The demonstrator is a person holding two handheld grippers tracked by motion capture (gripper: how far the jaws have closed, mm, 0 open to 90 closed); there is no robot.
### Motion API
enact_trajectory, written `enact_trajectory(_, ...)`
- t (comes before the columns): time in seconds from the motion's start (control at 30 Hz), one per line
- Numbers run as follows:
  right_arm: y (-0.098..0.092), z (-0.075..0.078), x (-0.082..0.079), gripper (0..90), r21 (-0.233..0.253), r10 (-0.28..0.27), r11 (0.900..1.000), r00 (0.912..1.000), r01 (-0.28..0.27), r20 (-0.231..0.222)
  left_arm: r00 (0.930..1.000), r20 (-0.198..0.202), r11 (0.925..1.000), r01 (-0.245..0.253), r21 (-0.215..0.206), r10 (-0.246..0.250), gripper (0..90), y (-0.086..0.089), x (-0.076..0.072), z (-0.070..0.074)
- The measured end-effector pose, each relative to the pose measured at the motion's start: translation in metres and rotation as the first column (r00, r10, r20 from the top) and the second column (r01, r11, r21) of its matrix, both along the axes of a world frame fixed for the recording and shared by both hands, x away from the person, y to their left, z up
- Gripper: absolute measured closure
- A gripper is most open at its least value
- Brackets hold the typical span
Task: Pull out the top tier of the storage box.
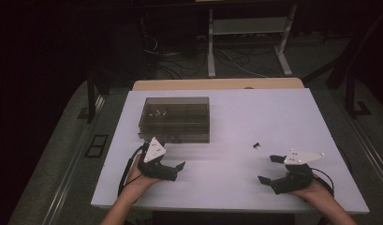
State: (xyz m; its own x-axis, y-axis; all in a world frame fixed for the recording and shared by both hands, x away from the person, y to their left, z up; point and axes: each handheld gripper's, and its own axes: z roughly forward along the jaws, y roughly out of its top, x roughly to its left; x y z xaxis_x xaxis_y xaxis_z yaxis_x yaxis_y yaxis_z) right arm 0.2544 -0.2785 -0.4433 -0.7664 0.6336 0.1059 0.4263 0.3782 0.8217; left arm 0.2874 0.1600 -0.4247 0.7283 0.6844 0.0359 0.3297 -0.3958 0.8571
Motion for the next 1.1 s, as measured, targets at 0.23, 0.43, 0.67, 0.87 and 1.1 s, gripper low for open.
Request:
enact_trajectory(0.23,0.0002,0.0,0.0,8.2,-0.001,0.003,1.0,1.0,-0.003,0.0,0.9999,-0.011,0.9998,-0.01,-0.015,0.01,0.0,0.0016,0.0004,0.0016)
enact_trajectory(0.43,0.0,0.0,0.0002,8.2,-0.001,0.001,1.0,1.0,-0.001,-0.001,0.9999,-0.008,0.9999,0.011,-0.012,-0.012,15.9,0.0039,-0.0003,0.0048)
enact_trajectory(0.67,0.0001,-0.0001,0.0002,8.2,-0.001,0.002,1.0,1.0,-0.002,-0.001,1.0,0.004,0.9999,0.009,-0.004,-0.009,28.5,0.0063,0.0003,0.007)
enact_trajectory(0.87,0.0008,-0.0004,0.0003,8.2,-0.002,0.005,1.0,1.0,-0.005,-0.001,0.9997,0.002,0.9997,0.023,0.008,-0.023,42.2,0.0057,0.0007,0.0079)
enact_trajectory(1.1,0.0007,-0.0004,0.0003,8.2,-0.002,0.005,1.0,1.0,-0.005,-0.002,0.9997,-0.015,0.9998,0.02,0.0,-0.02,62.3,0.0061,0.0034,0.0097)
